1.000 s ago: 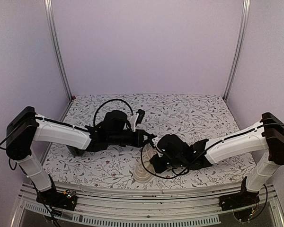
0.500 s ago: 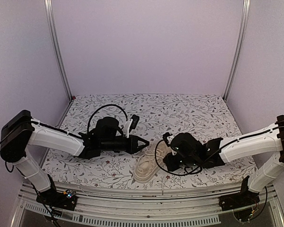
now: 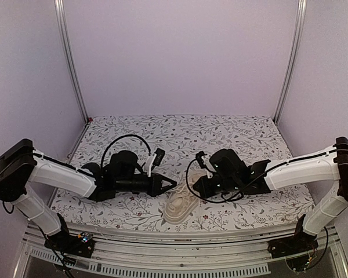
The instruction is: Tie the shoes
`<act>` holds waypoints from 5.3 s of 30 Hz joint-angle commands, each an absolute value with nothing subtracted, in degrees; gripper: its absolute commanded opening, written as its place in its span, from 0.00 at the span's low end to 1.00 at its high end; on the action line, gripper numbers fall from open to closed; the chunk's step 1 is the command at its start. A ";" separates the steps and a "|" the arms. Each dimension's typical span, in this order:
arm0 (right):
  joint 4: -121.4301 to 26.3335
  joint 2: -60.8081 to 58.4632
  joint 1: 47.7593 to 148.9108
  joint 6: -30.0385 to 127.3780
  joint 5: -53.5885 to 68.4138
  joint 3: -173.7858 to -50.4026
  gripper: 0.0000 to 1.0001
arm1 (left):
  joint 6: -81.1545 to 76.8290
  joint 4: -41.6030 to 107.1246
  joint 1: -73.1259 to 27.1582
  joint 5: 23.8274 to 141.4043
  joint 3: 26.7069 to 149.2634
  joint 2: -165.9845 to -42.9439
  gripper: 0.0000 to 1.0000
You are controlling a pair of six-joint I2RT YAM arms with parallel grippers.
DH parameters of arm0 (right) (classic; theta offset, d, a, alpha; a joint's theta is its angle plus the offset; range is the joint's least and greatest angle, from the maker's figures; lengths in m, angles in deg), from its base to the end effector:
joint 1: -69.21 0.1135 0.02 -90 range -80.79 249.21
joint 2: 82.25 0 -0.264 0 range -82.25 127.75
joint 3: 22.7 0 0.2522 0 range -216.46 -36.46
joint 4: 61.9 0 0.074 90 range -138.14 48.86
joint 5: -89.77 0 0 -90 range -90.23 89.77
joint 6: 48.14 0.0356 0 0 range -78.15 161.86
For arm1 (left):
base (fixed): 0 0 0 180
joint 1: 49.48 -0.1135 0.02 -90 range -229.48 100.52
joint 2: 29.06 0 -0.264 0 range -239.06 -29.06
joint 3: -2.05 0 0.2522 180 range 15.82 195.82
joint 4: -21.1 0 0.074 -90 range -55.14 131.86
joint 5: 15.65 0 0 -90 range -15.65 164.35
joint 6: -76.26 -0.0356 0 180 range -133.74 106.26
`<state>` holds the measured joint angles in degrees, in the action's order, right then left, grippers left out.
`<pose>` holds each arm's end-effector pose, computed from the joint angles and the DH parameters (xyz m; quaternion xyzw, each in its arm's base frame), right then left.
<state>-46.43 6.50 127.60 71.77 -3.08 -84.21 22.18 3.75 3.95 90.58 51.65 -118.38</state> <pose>0.1687 0.2707 0.1877 -0.2156 0.8901 0.2629 0.3036 0.1772 -0.2556 0.1751 0.2028 0.8010 -0.4708 0.3093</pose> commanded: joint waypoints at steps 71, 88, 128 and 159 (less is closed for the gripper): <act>-38.93 6.51 121.34 60.40 14.85 -87.30 0.02 | 17.29 12.77 8.93 84.12 56.16 -117.80 0.00; -41.23 9.15 121.75 62.74 15.26 -87.84 0.02 | 15.81 17.10 8.98 86.66 48.62 -109.83 0.34; -42.86 8.63 121.75 61.36 18.10 -85.07 0.02 | 24.13 22.38 -0.46 103.18 65.12 -129.92 0.22; -41.96 10.74 121.72 62.48 15.77 -91.53 0.02 | 26.35 13.14 -2.38 107.53 63.15 -128.77 0.00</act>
